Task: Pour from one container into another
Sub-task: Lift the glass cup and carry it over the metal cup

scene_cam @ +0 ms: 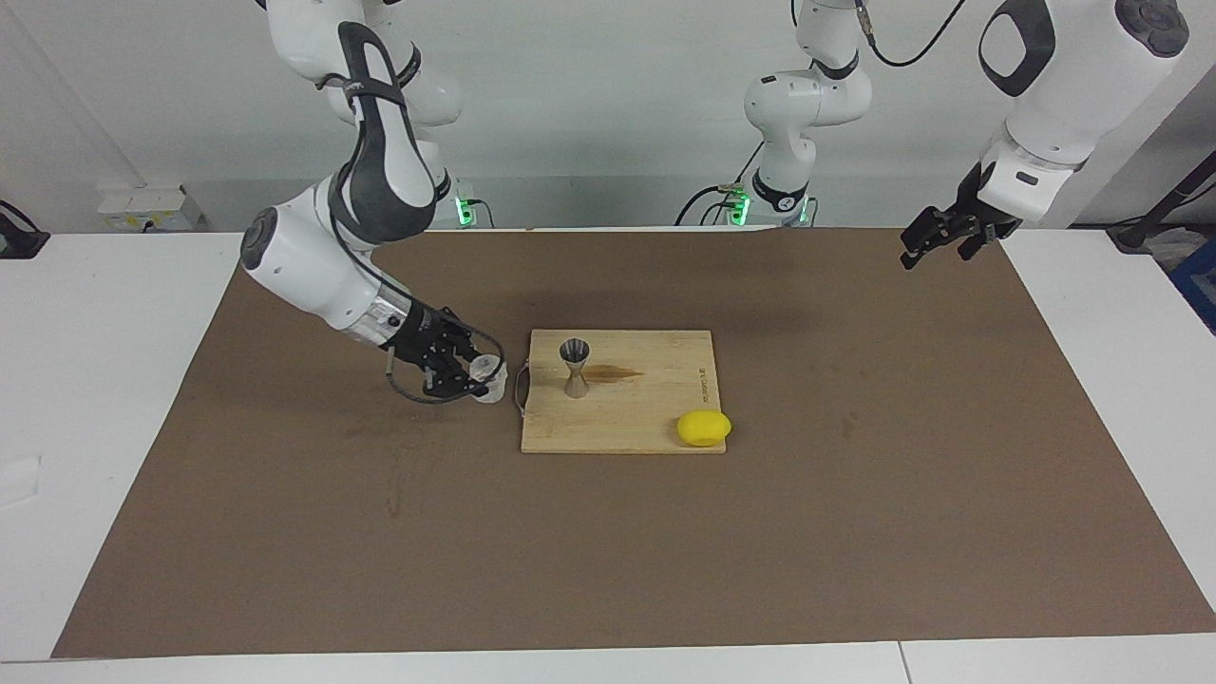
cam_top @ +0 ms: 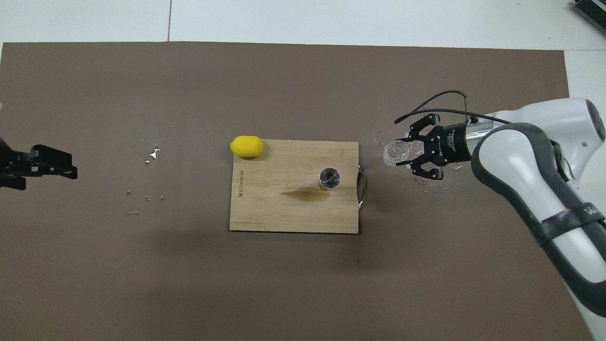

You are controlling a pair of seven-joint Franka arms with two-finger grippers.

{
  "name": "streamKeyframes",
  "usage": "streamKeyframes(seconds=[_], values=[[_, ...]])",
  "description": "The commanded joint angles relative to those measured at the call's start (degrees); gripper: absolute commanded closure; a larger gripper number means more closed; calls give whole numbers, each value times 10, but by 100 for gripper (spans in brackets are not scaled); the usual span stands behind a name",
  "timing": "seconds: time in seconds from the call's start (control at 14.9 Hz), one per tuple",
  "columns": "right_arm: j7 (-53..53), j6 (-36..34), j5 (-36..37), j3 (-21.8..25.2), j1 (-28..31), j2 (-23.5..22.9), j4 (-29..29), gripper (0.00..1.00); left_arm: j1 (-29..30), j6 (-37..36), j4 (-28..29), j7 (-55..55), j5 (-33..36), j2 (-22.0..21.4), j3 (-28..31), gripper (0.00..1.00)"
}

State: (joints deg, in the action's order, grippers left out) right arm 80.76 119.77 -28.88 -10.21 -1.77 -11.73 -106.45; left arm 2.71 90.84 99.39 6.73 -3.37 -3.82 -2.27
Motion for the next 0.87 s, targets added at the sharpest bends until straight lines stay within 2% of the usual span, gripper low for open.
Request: streamKeyframes(seconds=[0.0, 0.34, 0.81], values=[[63, -44, 83, 0, -38, -35, 76, 100, 1, 7, 12, -7, 11, -7, -1, 0], [70, -103, 180, 0, -91, -49, 128, 100, 2, -24, 13, -4, 11, -14, 1, 0], [84, -111, 266, 1, -137, -51, 138, 100, 3, -14, 6, -8, 12, -15, 2, 0]])
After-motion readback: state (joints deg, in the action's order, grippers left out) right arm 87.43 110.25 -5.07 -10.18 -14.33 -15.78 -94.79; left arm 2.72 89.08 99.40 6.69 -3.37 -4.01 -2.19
